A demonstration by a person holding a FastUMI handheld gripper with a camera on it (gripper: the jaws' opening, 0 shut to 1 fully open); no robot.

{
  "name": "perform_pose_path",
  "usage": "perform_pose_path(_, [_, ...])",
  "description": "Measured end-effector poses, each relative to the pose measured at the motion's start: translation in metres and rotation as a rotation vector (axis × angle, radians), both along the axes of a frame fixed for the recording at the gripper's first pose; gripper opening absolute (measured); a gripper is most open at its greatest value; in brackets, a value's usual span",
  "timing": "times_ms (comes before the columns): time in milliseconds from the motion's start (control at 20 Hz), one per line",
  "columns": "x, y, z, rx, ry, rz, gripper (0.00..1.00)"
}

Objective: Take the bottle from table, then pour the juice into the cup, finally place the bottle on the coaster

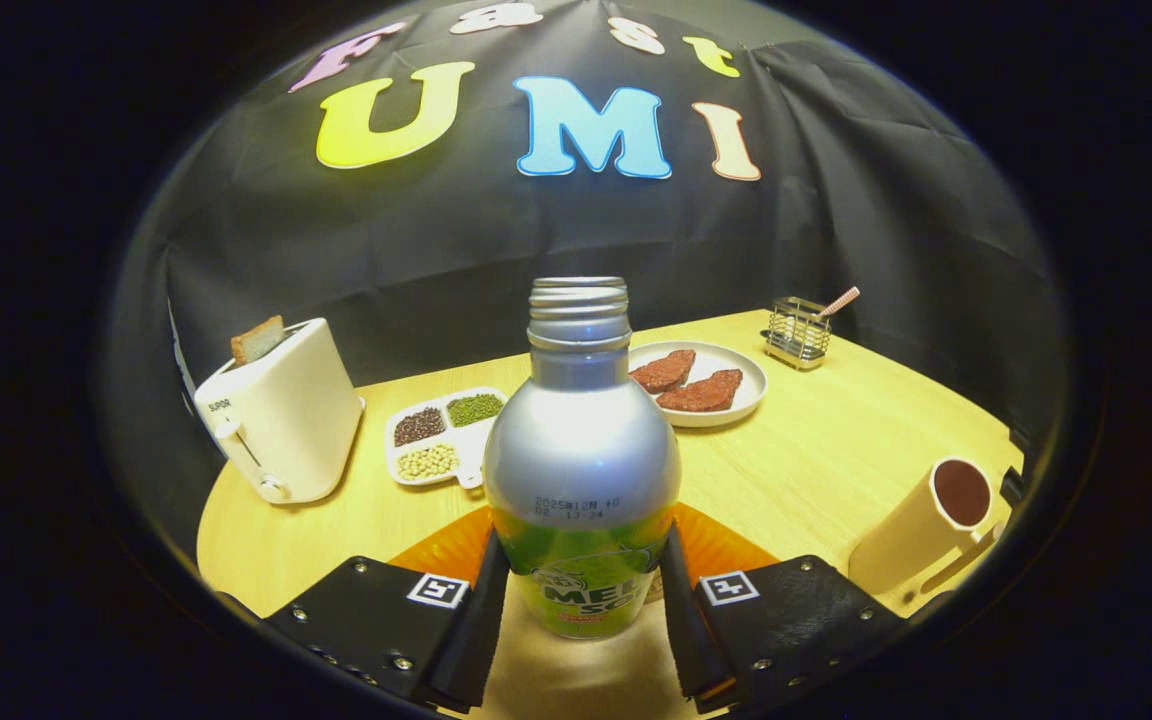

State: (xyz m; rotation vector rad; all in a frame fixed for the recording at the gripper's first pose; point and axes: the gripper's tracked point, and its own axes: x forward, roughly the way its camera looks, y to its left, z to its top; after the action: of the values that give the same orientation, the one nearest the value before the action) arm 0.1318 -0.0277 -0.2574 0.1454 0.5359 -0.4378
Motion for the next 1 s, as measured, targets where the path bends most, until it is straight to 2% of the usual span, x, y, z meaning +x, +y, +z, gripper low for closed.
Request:
perform_pose_path(200, [0.015, -0.014, -0.006, -0.041, 0.0, -0.009, 0.72])
perform_pose_path(700, [0.029, -0.023, -0.01, -0.078, -0.033, 0.039, 0.74])
perform_pose_path(950, [0.021, -0.023, -0.015, -0.091, 0.002, 0.036, 0.81])
perform_pose_path(1000, [0.019, -0.023, -0.016, -0.09, 0.007, 0.034, 0.87])
